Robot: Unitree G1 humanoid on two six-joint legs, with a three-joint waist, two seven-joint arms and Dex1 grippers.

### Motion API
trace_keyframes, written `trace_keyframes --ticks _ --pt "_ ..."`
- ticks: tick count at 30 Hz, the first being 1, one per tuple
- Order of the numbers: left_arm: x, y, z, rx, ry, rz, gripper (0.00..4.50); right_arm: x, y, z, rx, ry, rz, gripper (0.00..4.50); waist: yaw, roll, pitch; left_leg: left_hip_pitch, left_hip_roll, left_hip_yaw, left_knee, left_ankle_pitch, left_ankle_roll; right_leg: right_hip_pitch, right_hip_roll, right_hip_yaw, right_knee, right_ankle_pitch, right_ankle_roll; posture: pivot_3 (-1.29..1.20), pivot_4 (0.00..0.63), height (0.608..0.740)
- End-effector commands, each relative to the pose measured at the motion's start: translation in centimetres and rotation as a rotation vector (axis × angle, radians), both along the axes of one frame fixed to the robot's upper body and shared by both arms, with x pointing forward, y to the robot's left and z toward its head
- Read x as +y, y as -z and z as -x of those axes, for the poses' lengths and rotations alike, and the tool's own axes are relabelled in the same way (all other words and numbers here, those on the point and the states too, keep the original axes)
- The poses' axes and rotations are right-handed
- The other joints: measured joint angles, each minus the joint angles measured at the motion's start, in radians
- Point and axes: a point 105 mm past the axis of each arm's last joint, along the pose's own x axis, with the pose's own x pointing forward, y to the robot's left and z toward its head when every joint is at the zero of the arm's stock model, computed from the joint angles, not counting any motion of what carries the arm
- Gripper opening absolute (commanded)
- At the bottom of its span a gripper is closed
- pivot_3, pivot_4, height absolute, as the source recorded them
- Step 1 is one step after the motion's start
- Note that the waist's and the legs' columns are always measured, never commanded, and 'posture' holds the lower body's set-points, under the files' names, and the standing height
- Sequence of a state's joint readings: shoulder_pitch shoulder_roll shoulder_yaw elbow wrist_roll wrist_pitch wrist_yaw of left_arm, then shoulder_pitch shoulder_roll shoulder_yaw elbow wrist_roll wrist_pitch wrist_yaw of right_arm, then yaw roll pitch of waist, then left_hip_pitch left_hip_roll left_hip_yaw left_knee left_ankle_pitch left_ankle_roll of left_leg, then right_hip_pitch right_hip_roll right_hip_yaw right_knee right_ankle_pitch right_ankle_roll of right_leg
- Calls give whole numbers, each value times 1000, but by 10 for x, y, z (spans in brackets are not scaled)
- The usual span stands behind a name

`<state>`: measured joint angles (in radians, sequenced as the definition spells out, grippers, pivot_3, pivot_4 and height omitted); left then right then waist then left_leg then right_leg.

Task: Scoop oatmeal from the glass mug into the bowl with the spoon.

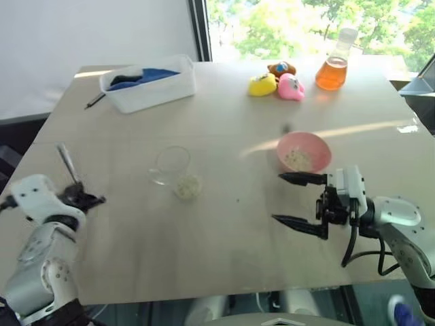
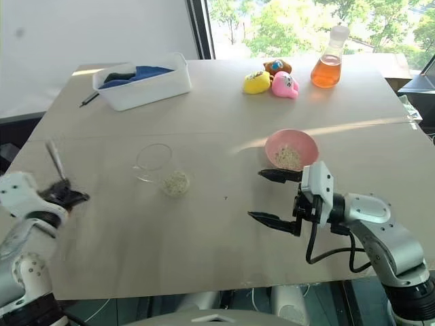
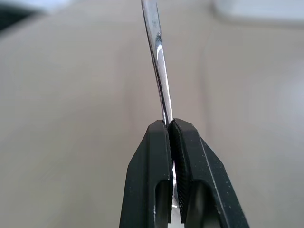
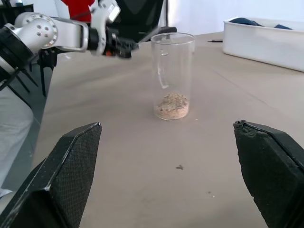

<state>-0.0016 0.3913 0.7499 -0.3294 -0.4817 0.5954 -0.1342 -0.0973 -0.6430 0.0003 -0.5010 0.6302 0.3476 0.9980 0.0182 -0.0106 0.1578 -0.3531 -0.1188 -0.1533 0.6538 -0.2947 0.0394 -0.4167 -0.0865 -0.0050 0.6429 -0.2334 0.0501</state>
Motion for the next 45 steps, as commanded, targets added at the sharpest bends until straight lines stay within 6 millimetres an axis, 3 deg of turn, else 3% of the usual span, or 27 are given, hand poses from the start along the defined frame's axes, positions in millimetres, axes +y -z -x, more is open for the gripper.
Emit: trace_keyframes --ticks 1,4,8,13,18,22,27,33,45 --pt "-21 -68 2 -295 148 -48 42 -1 -10 -3 -32 -7 -11 4500 7 -1 1 0 0 0 0 0 0 0 0 0 0 0 0 0 150 740" --pt "-56 -104 3 -450 354 -40 42 -5 -17 -12 -42 20 -28 4500 7 -1 1 -2 0 -2 2 0 0 0 0 -2 0 0 0 0 150 740" --pt "-102 -118 5 -497 598 -17 42 -12 -23 -23 -41 59 -56 4500 0 -1 1 -3 0 -2 6 1 2 0 0 -2 0 0 0 0 150 740" --pt "-181 -97 16 -341 992 -116 42 -13 -28 -28 -43 81 -83 4500 -4 0 1 -3 0 -2 6 2 4 0 1 -2 0 0 0 0 150 740" --pt "-222 -57 28 -164 1216 -213 42 -8 -30 -28 7 90 -120 4500 -4 3 3 -3 0 -2 5 2 4 -1 1 -1 0 1 -1 0 150 740" --pt "-235 -32 33 -102 1331 -243 42 5 -23 -29 122 85 -107 4500 -2 4 3 -4 0 -1 5 2 4 -1 1 -1 0 1 -1 0 150 740" --pt "-246 -6 36 -50 1462 -283 42 29 -29 -28 341 48 -239 4500 -3 5 4 -5 1 -1 5 2 4 -3 1 -1 0 1 -2 0 150 740" --pt "-257 2 41 -53 1544 -231 42 46 -38 -20 529 -11 -375 4500 -3 5 4 -9 1 -2 5 2 4 -7 1 -1 0 2 -2 0 150 740" --pt "-260 3 33 -91 1508 -206 42 56 -39 -8 584 -39 -380 4500 -4 5 4 -9 1 -1 5 2 5 -7 1 -1 1 2 -2 0 150 740"
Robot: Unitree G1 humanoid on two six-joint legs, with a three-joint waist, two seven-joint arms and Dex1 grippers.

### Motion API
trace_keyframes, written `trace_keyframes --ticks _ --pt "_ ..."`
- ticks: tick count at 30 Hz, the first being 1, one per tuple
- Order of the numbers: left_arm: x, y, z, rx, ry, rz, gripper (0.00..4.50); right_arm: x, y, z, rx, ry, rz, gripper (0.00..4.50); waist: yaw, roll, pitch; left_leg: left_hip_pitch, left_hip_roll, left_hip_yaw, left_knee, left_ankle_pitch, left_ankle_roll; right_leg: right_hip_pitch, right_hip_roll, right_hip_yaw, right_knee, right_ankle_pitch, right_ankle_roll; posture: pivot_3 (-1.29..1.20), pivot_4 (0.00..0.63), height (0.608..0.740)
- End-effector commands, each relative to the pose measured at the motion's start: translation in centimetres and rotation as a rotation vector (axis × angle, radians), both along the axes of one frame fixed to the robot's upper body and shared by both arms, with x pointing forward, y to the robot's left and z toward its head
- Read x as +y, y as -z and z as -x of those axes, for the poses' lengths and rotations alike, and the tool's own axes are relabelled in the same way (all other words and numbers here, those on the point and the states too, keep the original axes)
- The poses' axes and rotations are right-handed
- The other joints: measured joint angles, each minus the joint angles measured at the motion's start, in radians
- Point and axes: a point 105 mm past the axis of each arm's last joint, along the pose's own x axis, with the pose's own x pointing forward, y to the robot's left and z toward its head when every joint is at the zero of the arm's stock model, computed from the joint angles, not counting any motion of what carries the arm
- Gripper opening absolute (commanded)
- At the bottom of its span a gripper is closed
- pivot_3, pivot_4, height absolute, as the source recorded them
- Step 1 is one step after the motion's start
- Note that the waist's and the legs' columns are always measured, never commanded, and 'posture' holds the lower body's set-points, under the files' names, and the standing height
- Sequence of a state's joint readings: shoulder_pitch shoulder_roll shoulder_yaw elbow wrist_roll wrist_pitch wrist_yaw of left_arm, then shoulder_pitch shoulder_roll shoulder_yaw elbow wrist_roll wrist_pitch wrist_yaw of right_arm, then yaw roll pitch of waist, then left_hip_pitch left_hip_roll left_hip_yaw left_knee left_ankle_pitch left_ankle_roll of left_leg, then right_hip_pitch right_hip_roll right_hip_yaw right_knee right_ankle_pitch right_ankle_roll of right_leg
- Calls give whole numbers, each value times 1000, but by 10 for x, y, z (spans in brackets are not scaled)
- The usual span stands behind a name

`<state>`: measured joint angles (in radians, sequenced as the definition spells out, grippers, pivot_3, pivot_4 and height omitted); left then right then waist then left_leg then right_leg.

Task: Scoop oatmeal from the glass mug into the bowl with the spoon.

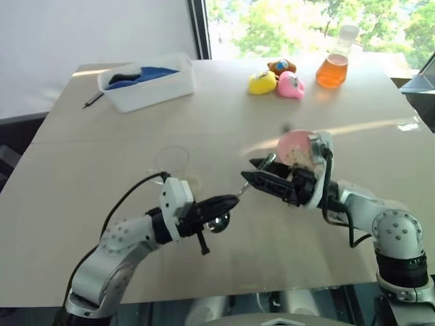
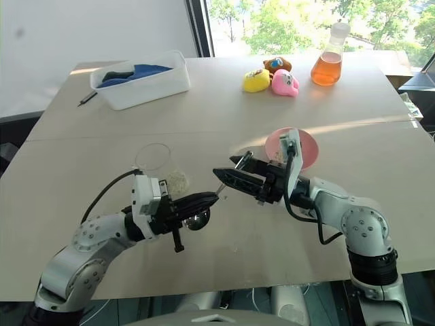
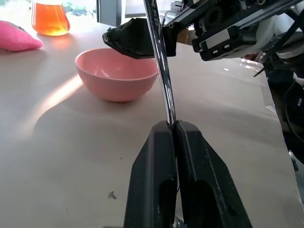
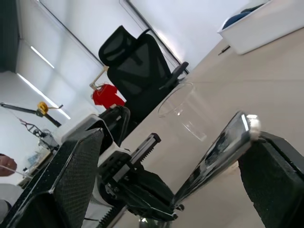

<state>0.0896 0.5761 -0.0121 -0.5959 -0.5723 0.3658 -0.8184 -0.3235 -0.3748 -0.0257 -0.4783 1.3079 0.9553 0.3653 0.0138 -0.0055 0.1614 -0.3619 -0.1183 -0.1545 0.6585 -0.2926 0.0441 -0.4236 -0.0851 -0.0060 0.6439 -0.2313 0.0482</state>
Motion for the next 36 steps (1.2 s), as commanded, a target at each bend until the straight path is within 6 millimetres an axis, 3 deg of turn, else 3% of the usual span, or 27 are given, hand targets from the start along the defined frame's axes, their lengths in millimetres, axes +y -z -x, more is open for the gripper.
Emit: trace_keyframes --ticks 1,3,7,13,24,35,36 --pt "-3 -5 2 -27 8 19 42 3 -11 9 -38 -32 -31 4500 0 0 0 0 0 0 0 0 0 0 0 0 0 0 0 0 150 740" --pt "-4 -5 2 -21 6 19 14 3 -14 9 -35 -36 -45 4250 0 0 0 0 0 0 0 0 0 0 0 0 0 0 0 0 150 740" --pt "-4 -2 3 -6 3 16 0 4 -16 10 -41 -60 -49 2946 0 0 0 0 0 0 0 0 0 0 0 0 0 0 0 0 150 740" --pt "-6 1 8 15 25 9 0 9 -15 9 -45 -77 -40 66 0 0 0 0 0 0 0 0 0 0 0 0 0 0 0 0 150 740" --pt "-12 -5 8 14 37 24 0 -1 -10 0 -62 -30 0 66 0 0 0 0 0 0 0 0 0 0 0 0 0 0 0 0 150 740" --pt "-10 -5 5 30 78 -3 0 3 -4 5 -130 -140 110 66 0 0 0 0 0 0 0 0 0 0 0 0 0 0 0 0 150 740" --pt "-9 -4 6 31 85 -9 0 3 -4 5 -133 -147 114 488 0 0 0 0 0 0 0 0 0 0 0 0 0 0 0 0 150 740"
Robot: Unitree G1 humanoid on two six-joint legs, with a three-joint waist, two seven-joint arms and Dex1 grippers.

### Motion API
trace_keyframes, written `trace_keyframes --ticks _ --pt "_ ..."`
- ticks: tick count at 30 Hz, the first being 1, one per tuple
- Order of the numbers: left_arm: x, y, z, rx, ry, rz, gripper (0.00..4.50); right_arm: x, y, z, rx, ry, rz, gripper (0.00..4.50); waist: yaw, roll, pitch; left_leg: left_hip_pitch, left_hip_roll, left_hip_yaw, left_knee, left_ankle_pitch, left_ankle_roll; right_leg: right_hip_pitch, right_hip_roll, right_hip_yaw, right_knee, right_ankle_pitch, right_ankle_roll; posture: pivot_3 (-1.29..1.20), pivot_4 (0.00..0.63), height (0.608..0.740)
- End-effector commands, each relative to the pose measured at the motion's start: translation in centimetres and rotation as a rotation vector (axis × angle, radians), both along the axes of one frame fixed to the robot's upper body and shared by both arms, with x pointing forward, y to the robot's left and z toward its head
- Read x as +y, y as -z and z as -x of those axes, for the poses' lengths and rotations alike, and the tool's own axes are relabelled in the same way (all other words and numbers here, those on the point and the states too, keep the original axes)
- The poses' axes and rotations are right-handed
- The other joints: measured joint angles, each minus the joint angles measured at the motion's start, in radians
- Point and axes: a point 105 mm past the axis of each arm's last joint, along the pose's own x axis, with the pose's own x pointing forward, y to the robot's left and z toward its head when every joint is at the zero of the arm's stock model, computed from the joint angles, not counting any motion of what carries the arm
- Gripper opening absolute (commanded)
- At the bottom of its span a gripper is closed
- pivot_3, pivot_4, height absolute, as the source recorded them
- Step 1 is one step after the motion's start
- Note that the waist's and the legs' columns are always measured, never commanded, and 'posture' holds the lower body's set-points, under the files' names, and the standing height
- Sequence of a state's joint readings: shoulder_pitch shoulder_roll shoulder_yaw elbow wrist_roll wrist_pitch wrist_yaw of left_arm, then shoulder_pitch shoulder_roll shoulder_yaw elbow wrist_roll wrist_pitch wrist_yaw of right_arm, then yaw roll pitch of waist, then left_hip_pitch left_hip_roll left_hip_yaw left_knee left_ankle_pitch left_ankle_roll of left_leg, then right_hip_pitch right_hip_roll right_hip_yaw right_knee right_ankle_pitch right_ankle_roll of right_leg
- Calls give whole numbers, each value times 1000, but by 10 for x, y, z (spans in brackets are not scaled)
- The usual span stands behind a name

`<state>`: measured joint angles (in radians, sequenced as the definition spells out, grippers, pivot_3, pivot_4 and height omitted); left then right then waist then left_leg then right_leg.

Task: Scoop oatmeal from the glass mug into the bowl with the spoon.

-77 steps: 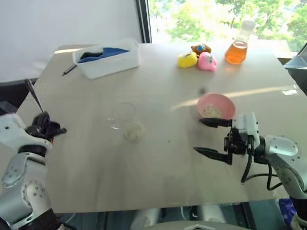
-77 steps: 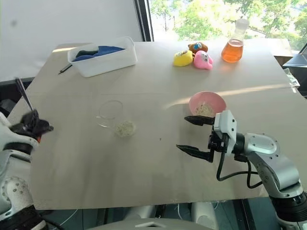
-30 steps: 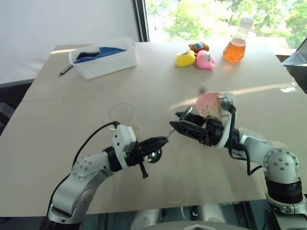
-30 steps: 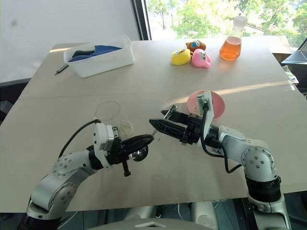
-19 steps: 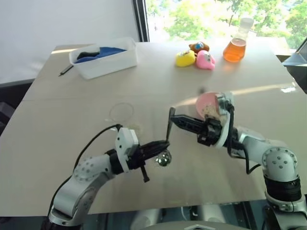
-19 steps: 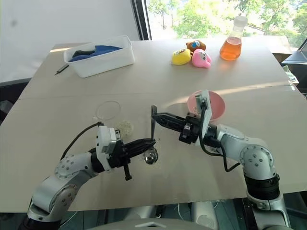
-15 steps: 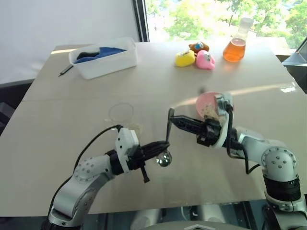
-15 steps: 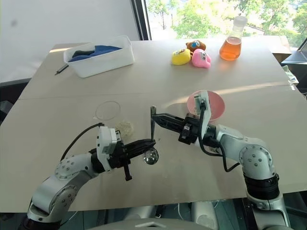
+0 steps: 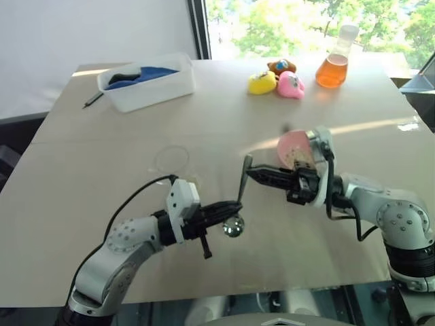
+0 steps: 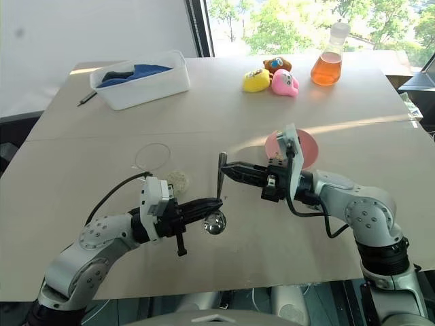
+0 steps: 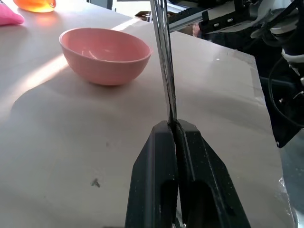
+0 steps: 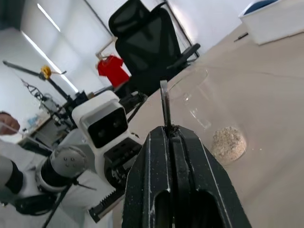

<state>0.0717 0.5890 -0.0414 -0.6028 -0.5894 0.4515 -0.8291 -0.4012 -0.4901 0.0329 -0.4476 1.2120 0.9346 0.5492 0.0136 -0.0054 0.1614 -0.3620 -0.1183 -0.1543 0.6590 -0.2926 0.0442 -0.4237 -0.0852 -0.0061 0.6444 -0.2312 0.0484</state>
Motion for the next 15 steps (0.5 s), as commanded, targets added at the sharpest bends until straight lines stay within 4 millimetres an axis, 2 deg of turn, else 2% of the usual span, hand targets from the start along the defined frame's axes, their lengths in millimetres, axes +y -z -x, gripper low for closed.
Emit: trace_keyframes --ticks 1,4,5,12,15 --pt "-2 -11 3 -47 42 12 0 3 0 3 -21 -44 14 619 0 0 0 0 0 0 0 0 0 0 0 0 0 0 0 0 150 740" --pt "1 -10 4 -44 49 -2 0 5 1 -2 -58 -25 29 1670 0 0 0 0 0 0 0 0 0 0 0 0 0 0 0 0 150 740" --pt "2 -9 4 -43 53 -8 0 5 2 -2 -61 -29 30 2180 0 0 0 0 0 0 0 0 0 0 0 0 0 0 0 0 150 740" --pt "3 -4 8 -24 96 -32 0 8 -6 -3 -107 -56 13 2180 0 0 0 0 0 0 0 0 0 0 0 0 0 0 0 0 150 740" --pt "5 -2 9 -15 125 -47 0 10 -14 2 -139 -118 16 2180 0 0 0 0 0 0 0 0 0 0 0 0 0 0 0 0 150 740"
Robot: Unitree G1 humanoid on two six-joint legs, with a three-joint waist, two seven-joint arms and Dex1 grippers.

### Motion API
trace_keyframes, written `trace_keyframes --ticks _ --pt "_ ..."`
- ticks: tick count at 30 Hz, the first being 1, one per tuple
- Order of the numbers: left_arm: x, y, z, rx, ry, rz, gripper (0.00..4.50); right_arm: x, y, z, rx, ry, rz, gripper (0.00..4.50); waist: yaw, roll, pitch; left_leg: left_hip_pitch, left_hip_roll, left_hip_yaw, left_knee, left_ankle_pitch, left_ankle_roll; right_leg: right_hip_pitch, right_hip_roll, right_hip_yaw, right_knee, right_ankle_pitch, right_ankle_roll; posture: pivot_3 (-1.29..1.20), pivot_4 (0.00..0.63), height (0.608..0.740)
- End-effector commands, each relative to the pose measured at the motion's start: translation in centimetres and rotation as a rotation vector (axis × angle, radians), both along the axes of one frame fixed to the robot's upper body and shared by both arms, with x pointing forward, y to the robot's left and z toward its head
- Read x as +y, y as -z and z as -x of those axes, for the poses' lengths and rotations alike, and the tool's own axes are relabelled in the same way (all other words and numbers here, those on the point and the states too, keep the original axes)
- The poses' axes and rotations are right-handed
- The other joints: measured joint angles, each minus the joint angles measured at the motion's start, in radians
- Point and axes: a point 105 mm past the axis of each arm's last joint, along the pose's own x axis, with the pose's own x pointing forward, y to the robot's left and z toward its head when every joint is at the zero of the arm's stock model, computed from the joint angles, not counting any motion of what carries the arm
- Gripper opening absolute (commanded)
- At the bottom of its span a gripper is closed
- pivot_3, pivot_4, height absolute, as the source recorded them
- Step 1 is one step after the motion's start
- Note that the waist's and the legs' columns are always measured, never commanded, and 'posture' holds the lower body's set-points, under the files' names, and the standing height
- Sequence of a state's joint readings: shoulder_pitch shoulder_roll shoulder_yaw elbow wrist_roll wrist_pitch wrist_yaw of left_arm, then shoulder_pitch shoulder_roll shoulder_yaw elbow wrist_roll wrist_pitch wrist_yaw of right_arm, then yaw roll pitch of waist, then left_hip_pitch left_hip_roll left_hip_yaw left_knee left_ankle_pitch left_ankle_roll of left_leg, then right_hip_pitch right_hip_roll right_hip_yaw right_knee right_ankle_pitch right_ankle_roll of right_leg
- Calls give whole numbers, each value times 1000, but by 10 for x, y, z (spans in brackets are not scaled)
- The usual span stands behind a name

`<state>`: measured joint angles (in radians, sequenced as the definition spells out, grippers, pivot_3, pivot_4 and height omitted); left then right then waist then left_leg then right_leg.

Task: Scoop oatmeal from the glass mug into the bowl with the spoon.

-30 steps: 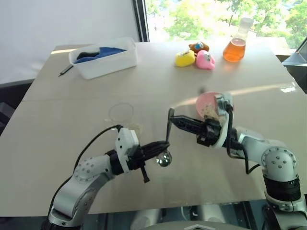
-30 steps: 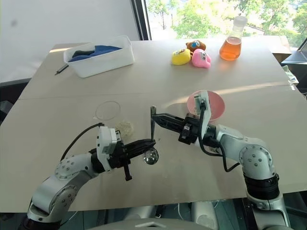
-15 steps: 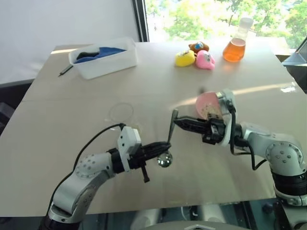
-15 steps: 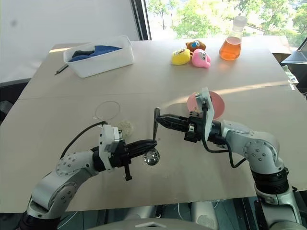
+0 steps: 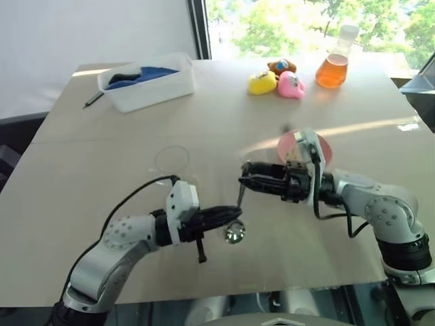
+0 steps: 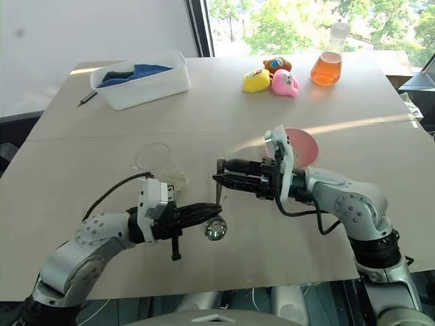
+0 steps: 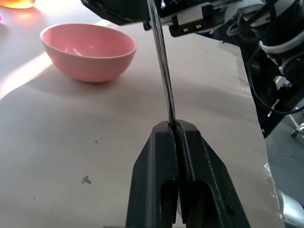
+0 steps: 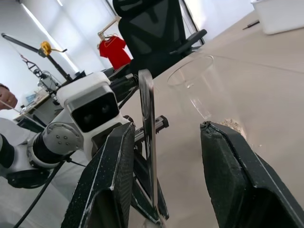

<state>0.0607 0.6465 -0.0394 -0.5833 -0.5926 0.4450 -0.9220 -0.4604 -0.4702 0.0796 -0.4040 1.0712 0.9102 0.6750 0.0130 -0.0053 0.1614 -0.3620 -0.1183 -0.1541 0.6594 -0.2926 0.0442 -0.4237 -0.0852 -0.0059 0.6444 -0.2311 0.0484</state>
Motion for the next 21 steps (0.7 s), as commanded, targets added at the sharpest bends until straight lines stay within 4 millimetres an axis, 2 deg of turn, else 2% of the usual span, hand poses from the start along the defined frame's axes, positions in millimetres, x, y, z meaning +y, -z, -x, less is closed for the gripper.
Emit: trace_keyframes --ticks 1,8,14,21 --pt "1 -4 3 -22 45 -1 0 2 -16 10 -69 -91 -11 2180 0 0 0 0 0 0 0 0 0 0 0 0 0 0 0 0 150 740" --pt "3 -1 2 -18 82 -21 0 9 -15 19 -135 -205 83 2180 0 0 0 0 0 0 0 0 0 0 0 -1 0 0 0 0 150 740" --pt "2 1 3 -10 106 -32 0 14 -4 16 -149 -227 136 2180 0 0 0 0 0 0 0 0 0 0 0 -1 0 0 0 0 150 740" --pt "2 3 5 3 135 -47 0 20 -7 14 -166 -283 152 2180 0 0 0 0 0 0 0 0 0 0 0 0 0 0 0 0 150 740"
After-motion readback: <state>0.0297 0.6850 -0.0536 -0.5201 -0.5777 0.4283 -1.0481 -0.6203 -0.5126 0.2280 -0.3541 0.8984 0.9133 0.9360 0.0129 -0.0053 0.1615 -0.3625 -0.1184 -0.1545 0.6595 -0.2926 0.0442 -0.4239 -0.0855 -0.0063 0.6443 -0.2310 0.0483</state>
